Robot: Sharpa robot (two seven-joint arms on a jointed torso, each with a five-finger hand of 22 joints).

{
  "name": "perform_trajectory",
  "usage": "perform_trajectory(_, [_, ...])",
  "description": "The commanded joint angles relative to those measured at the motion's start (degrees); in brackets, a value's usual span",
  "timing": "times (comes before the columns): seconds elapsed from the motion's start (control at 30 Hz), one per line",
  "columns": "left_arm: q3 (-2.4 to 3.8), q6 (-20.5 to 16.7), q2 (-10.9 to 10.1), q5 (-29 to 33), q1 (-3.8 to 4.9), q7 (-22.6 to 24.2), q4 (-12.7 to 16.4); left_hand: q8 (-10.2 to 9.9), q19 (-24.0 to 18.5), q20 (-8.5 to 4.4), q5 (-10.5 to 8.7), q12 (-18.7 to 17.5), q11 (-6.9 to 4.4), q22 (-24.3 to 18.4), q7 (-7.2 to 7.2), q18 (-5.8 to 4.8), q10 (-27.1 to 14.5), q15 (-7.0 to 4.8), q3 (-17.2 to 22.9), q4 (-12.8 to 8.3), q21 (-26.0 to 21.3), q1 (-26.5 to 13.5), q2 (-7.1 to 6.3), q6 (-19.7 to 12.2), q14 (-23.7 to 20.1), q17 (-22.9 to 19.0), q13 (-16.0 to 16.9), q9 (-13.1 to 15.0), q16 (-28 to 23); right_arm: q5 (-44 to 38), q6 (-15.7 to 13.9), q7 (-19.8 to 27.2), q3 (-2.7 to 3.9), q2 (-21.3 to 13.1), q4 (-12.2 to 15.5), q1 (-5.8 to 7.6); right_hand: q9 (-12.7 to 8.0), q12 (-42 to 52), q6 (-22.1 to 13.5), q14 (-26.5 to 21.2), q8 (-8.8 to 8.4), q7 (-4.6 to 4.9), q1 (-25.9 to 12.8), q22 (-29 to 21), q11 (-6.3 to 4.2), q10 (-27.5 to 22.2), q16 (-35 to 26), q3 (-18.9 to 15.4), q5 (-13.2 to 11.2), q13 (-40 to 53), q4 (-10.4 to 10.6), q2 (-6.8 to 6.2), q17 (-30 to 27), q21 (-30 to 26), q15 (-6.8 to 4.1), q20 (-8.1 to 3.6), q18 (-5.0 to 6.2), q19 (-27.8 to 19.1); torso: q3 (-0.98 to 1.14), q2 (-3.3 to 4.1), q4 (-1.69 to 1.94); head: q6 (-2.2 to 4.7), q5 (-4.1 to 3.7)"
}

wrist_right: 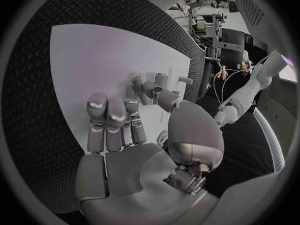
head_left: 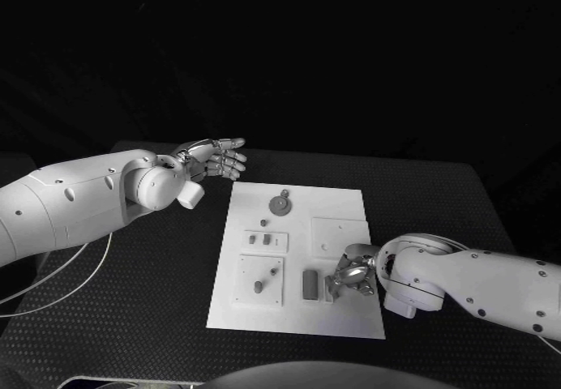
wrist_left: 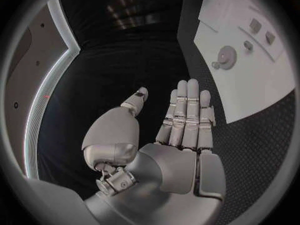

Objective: Assemble the parts on the task board

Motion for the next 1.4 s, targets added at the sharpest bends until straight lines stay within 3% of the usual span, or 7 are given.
perform_trajectory(0.03, [0.04, 0.7, 0.1, -0.2, 0.06, 0.3, 0.1, -0.2, -0.1, 0.08, 0.02, 0.4, -0.19, 1.1, -0.06, 0.53, -0.2, -0.04, 0.0, 0.4, -0.3, 0.1, -0.32, 0.4, -0.4, 0.1, -0.1, 0.0, -0.3, -0.1, 1.3, -0.3, -0.1, 0.4, -0.2, -0.06, -0.2, 0.1, 0.3, 0.1, 0.01, -0.06, -0.9, -0.1, -0.34, 0.0, 0.2, -0.1, -0.6, -0.1, 0.7, -0.34, 0.1, 0.3, -0.18, 0.02, 3.32, -0.4, 0.02, -0.02, 0.02, -0.1, 0.01])
perform_trajectory(0.43, [0.04, 0.8, 0.1, -0.4, 0.06, 0.2, 0.1, -0.2, -0.1, 0.08, 0.02, 0.4, -0.19, 1.1, -0.07, 0.54, -0.2, -0.04, 0.0, 0.4, -0.3, 0.2, -0.3, 0.4, -0.4, 0.1, -0.1, -0.1, -0.3, -0.1, 2.3, -0.1, -0.16, 0.5, 0.1, -0.07, -0.5, 0.1, 0.7, 0.2, 0.25, -0.2, -2.2, -0.2, -0.47, 0.0, 0.4, -0.3, -1.5, -0.1, 2.2, -0.63, 0.5, 0.5, -0.27, 0.0, 3.32, -0.5, 0.03, 0.0, -0.01, -0.27, 0.18])
perform_trajectory(1.4, [0.04, 1.1, 0.1, -0.5, 0.06, -0.1, 0.1, -0.3, -0.1, 0.08, 0.02, 0.4, -0.17, 1.1, -0.06, 0.55, -0.2, -0.03, -0.1, 0.5, -0.3, 0.3, -0.28, 0.4, -0.5, 0.1, -0.1, -0.1, -0.3, 0.4, 2.4, 1.0, -0.18, 0.4, 0.8, -0.08, -0.6, 0.1, 1.0, 0.1, 0.43, -0.31, -3.1, -0.3, -0.58, -0.1, 0.4, -0.4, -1.4, -0.1, 2.8, -0.65, 0.5, 0.7, -0.34, 0.02, 3.32, -0.7, 0.05, 0.0, -0.03, -0.2, 0.37])
